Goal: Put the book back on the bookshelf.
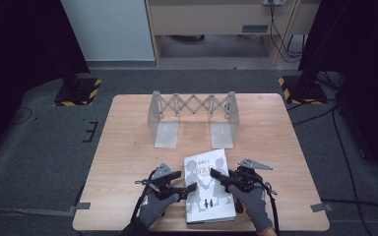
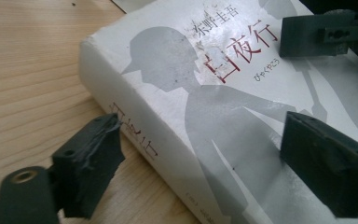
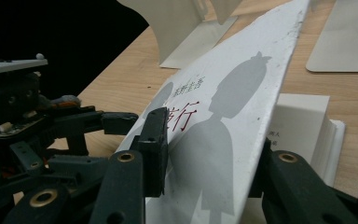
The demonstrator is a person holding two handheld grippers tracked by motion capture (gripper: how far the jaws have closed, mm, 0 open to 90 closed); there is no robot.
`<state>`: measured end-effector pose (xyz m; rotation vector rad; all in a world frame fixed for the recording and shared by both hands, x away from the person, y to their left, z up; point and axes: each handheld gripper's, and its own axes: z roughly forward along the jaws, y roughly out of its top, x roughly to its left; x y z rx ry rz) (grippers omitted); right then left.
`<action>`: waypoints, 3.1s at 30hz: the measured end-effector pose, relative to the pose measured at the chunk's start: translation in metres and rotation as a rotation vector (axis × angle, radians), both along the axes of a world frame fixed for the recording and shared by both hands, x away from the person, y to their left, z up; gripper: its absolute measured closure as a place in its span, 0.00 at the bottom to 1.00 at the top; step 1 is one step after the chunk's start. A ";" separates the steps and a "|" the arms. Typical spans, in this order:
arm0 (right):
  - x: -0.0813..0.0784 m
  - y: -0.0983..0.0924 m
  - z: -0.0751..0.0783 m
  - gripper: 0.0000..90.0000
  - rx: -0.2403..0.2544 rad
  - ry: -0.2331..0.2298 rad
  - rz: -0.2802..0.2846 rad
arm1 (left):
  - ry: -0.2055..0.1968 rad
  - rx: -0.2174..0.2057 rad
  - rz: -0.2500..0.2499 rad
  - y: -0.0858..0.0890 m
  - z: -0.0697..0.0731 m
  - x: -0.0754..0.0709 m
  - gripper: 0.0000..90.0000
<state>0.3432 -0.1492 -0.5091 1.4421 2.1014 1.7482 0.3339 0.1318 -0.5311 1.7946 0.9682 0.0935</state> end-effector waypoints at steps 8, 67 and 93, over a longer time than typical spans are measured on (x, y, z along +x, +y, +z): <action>-0.002 -0.001 0.004 0.74 0.029 -0.010 0.019 | -0.019 -0.013 -0.045 -0.006 -0.001 -0.002 0.00; 0.004 -0.010 0.006 0.55 -0.083 -0.065 0.078 | 0.228 -0.217 -0.074 -0.010 -0.019 0.007 0.04; 0.000 -0.025 -0.010 0.39 -0.160 -0.045 -0.004 | 0.219 -0.177 -0.040 -0.014 -0.018 0.006 0.13</action>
